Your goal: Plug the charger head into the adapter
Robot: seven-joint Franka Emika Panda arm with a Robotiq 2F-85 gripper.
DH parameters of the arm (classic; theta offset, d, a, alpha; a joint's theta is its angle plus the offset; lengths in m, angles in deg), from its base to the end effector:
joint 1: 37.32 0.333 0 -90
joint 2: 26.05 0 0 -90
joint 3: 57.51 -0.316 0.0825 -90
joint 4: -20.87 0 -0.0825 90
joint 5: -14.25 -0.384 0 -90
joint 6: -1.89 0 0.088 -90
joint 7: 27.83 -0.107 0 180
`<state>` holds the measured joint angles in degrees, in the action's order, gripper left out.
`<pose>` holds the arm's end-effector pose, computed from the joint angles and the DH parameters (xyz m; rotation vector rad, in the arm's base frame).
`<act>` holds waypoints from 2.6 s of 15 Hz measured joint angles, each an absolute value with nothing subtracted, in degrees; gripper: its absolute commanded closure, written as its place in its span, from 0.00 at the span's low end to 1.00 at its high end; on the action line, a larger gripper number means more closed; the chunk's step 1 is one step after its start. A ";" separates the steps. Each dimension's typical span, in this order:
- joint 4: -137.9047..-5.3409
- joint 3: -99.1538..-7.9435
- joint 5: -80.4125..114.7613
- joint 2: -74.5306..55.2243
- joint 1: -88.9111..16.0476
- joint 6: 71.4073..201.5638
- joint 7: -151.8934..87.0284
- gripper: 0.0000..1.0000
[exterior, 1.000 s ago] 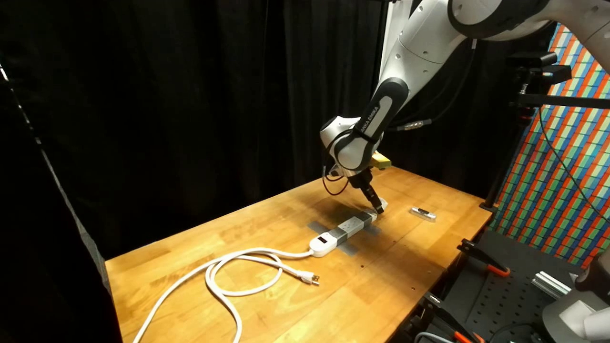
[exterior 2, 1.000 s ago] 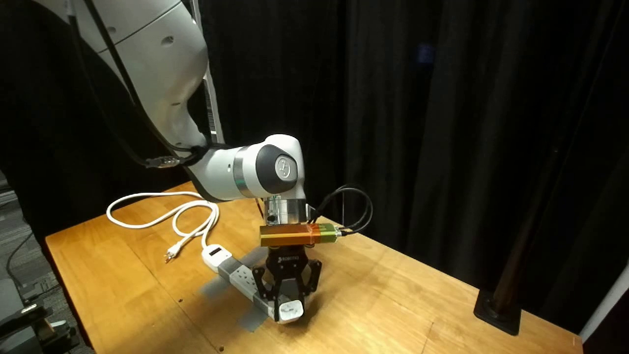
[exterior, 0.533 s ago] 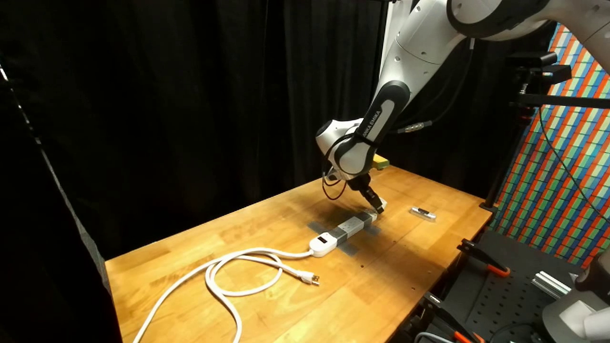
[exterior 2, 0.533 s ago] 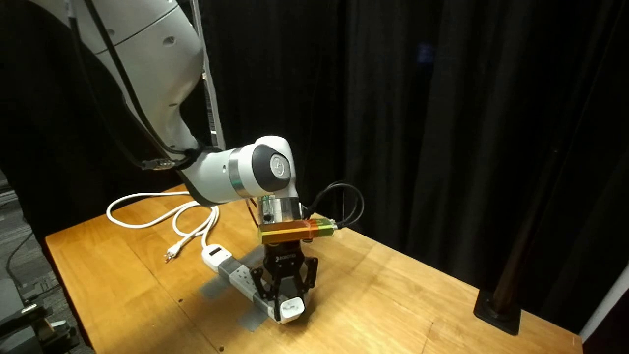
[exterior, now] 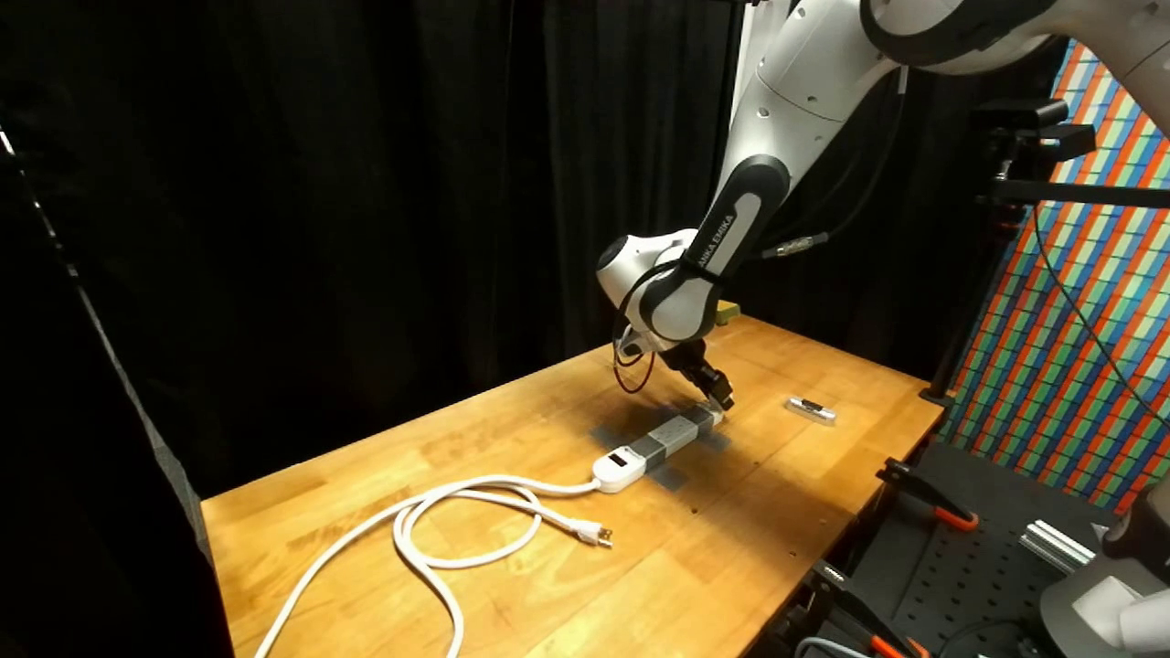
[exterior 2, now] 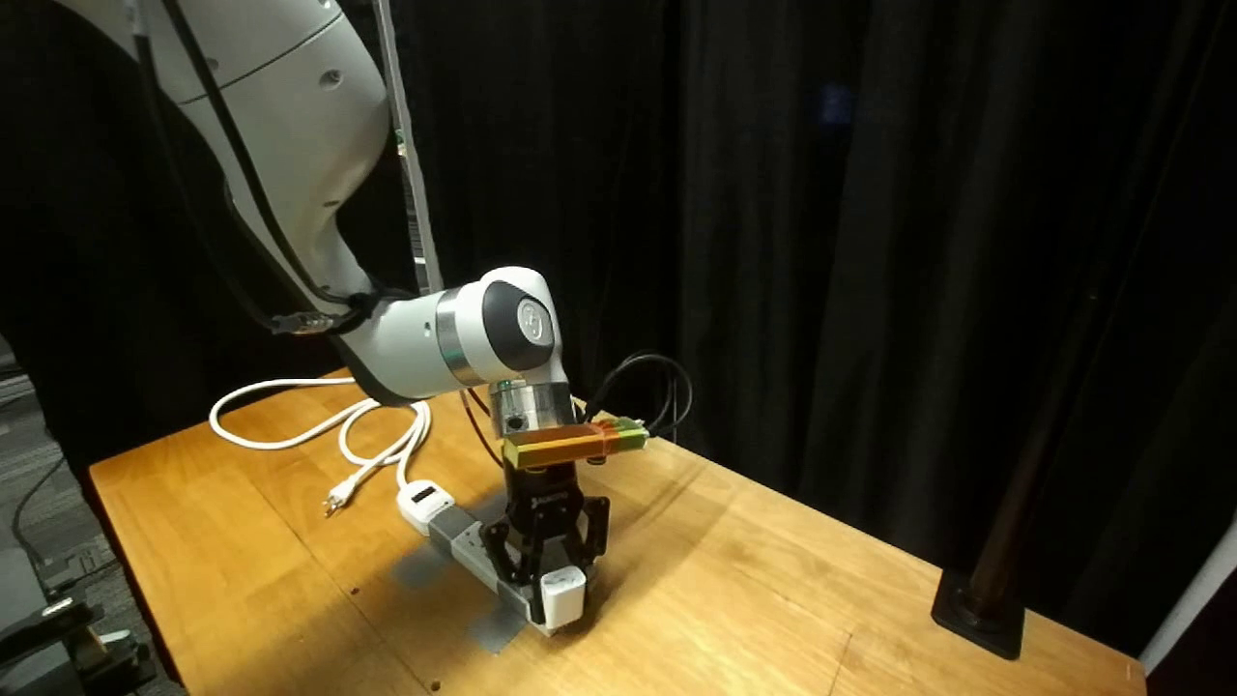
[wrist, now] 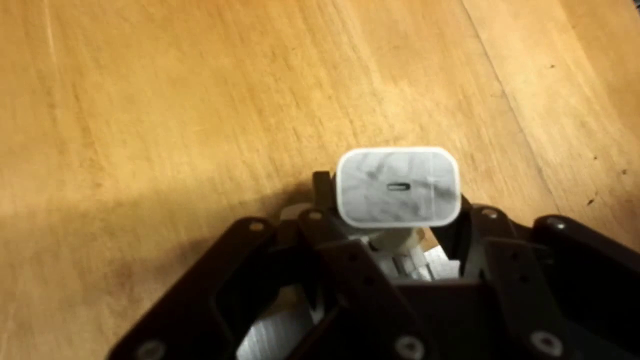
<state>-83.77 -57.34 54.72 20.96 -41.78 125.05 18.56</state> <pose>0.5733 -0.0735 0.0581 2.2258 1.6493 -0.9091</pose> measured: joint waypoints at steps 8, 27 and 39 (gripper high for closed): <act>-92.31 -65.86 47.88 17.35 -40.29 122.56 21.07 0.77; -98.92 -67.01 17.06 5.28 -49.57 137.39 50.65 0.77; -99.88 -65.59 17.07 9.87 -50.01 150.74 53.60 0.77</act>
